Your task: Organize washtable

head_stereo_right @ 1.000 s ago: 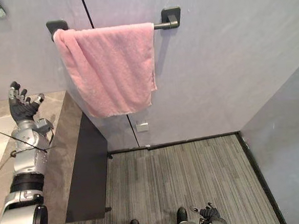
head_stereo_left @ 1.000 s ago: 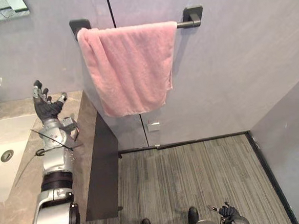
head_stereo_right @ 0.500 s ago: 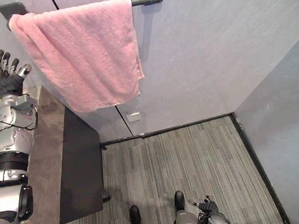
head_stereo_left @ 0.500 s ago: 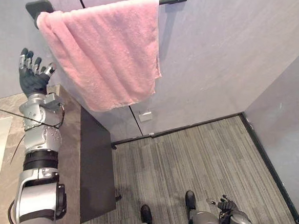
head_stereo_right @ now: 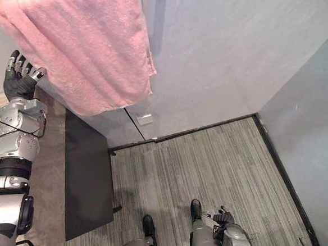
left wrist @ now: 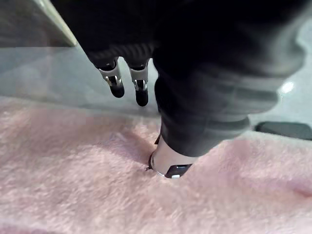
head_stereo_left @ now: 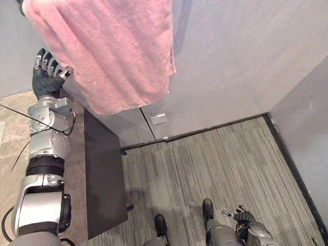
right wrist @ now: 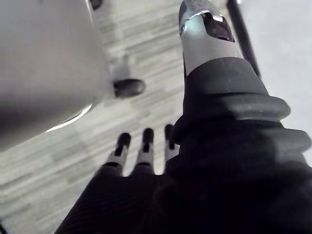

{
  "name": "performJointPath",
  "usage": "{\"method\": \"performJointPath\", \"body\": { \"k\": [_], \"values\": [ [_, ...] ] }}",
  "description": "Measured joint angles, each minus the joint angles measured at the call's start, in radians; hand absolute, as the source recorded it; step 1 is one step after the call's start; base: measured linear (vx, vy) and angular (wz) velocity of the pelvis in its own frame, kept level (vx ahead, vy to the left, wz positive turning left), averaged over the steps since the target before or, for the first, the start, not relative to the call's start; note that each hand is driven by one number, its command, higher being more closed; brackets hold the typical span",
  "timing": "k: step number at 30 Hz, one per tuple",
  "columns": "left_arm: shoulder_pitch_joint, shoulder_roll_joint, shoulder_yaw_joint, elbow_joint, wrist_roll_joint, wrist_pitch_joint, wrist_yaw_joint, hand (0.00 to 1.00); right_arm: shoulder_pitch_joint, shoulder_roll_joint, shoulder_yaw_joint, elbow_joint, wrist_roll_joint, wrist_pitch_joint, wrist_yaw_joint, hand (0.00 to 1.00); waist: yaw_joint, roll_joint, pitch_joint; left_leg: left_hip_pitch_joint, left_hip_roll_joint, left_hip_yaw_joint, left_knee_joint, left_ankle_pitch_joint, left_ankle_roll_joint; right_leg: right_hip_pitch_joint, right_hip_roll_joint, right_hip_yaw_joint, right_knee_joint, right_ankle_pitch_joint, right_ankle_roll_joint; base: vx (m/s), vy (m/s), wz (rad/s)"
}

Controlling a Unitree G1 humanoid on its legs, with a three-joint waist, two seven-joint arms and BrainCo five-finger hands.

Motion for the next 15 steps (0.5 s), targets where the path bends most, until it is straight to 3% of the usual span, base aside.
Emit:
{"method": "performJointPath", "body": {
  "k": [10,11,15],
  "values": [
    [-0.047,0.018,-0.059,0.057,0.046,0.010,-0.014,0.00,-0.022,-0.001,0.002,0.002,0.006,-0.004,-0.002,0.00,0.000,0.001,0.037,-0.011,0.000,0.007,-0.002,0.000,0.000,-0.016,0.001,0.004,0.000,0.002,-0.002,0.01,-0.003,-0.03],
    [-0.060,0.018,-0.073,0.064,0.055,0.012,-0.014,1.00,-0.030,0.000,0.002,0.002,0.010,-0.006,-0.002,0.00,0.001,0.000,0.046,-0.012,0.000,0.007,-0.002,0.000,0.000,-0.016,0.000,0.004,0.000,0.002,-0.002,0.00,0.000,0.00],
    [-0.095,0.019,-0.080,0.108,0.094,0.024,-0.001,1.00,-0.042,0.000,0.003,0.001,0.013,-0.013,-0.005,0.00,-0.001,0.000,0.056,-0.028,0.000,0.011,-0.002,0.000,0.000,-0.033,0.001,0.007,0.000,0.004,-0.005,0.00,-0.003,-0.02]
  ]
}}
